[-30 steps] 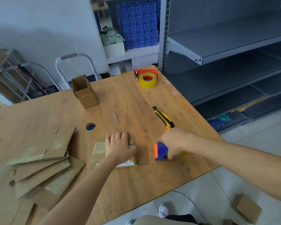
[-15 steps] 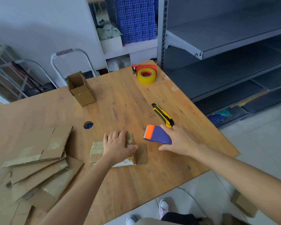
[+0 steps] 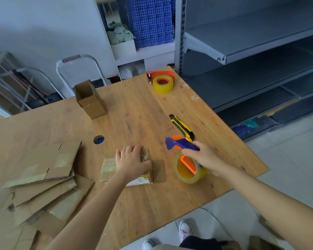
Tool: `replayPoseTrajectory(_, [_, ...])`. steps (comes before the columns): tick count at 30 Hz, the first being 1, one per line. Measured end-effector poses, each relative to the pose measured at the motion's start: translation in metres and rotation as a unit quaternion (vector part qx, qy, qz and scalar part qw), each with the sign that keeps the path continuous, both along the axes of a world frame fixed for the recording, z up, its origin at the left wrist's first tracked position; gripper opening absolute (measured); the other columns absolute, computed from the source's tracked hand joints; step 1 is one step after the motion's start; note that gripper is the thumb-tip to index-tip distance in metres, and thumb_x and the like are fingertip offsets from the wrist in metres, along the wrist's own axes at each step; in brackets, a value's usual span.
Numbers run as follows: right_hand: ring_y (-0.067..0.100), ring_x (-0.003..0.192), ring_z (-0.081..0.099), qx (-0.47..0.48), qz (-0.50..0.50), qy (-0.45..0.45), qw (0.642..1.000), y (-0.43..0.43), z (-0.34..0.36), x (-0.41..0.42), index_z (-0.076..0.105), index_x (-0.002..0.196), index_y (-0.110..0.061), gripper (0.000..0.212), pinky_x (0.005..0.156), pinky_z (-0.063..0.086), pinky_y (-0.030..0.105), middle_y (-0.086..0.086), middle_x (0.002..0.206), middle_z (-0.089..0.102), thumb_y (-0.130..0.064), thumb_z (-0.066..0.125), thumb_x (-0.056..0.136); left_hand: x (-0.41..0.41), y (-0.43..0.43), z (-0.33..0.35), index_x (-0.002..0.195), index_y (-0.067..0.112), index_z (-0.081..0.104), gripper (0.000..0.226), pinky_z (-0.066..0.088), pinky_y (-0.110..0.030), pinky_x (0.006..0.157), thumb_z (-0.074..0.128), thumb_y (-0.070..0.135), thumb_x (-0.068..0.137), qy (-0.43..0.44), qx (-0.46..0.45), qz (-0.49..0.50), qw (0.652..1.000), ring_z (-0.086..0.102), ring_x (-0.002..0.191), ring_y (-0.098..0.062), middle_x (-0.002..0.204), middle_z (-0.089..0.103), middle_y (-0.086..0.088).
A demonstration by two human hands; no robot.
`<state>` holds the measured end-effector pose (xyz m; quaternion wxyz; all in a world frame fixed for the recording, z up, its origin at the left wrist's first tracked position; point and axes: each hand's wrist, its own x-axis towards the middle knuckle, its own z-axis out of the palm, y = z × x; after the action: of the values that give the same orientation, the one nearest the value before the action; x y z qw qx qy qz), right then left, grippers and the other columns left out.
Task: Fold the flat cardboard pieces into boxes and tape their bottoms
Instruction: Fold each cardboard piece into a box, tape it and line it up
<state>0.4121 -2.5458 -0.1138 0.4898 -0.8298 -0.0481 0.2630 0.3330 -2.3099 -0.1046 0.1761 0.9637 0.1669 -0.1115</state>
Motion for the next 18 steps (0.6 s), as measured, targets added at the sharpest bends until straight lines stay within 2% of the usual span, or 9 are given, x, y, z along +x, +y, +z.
replayPoseTrajectory(1, [0.018, 0.083, 0.067, 0.048, -0.026, 0.081, 0.995, -0.002, -0.002, 0.001, 0.067, 0.1, -0.019, 0.022, 0.075, 0.053, 0.035, 0.004, 0.093, 0.072, -0.037, 0.069, 0.086, 0.001, -0.001, 0.001, 0.135, 0.029, 0.042, 0.057, 0.006, -0.047, 0.117, 0.054, 0.049, 0.083, 0.004, 0.005, 0.004, 1.0, 0.031, 0.132, -0.021, 0.135, 0.043, 0.003])
replayPoseTrajectory(3, [0.022, 0.085, 0.069, 0.083, -0.056, 0.17, 0.98, -0.007, -0.011, 0.0, 0.072, 0.097, -0.012, 0.026, 0.088, 0.054, 0.04, 0.012, 0.097, 0.074, -0.035, 0.068, 0.087, 0.005, -0.004, 0.002, 0.129, 0.026, 0.045, 0.053, 0.006, -0.049, 0.117, 0.055, 0.048, 0.082, 0.02, 0.012, 0.013, 1.0, 0.034, 0.129, -0.024, 0.131, 0.044, 0.0])
replayPoseTrajectory(7, [0.026, 0.092, 0.07, 0.109, -0.115, 0.236, 0.959, -0.015, -0.029, -0.004, 0.075, 0.1, -0.009, 0.029, 0.081, 0.056, 0.037, 0.013, 0.1, 0.075, -0.034, 0.071, 0.086, 0.015, -0.019, 0.004, 0.111, 0.017, 0.044, 0.04, 0.005, -0.057, 0.116, 0.059, 0.037, 0.08, 0.05, 0.035, 0.038, 0.997, 0.038, 0.121, -0.033, 0.117, 0.043, -0.005])
replayPoseTrajectory(10, [0.027, 0.096, 0.069, 0.115, -0.121, 0.249, 0.954, -0.018, -0.032, -0.002, 0.074, 0.104, -0.01, 0.032, 0.084, 0.056, 0.039, 0.012, 0.1, 0.075, -0.035, 0.07, 0.086, 0.02, -0.026, 0.003, 0.103, 0.015, 0.039, 0.032, 0.002, -0.059, 0.116, 0.058, 0.024, 0.079, 0.043, 0.039, 0.079, 0.995, 0.038, 0.12, -0.035, 0.113, 0.042, -0.006])
replayPoseTrajectory(14, [0.027, 0.093, 0.07, 0.098, -0.132, 0.237, 0.958, -0.02, -0.035, 0.001, 0.073, 0.104, -0.011, 0.034, 0.087, 0.055, 0.042, 0.01, 0.097, 0.075, -0.04, 0.071, 0.085, 0.027, -0.033, -0.001, 0.102, 0.013, 0.039, 0.025, 0.001, -0.06, 0.115, 0.052, 0.012, 0.08, 0.036, 0.058, 0.103, 0.992, 0.037, 0.12, -0.036, 0.115, 0.042, -0.009])
replayPoseTrajectory(18, [0.029, 0.094, 0.07, 0.077, -0.149, 0.21, 0.963, -0.018, -0.036, -0.002, 0.074, 0.1, -0.011, 0.037, 0.085, 0.055, 0.041, 0.009, 0.095, 0.075, -0.044, 0.071, 0.083, 0.027, -0.044, -0.01, 0.107, 0.011, 0.041, 0.028, 0.004, -0.06, 0.116, 0.044, 0.002, 0.08, 0.018, 0.116, 0.076, 0.99, 0.039, 0.117, -0.036, 0.115, 0.043, -0.01])
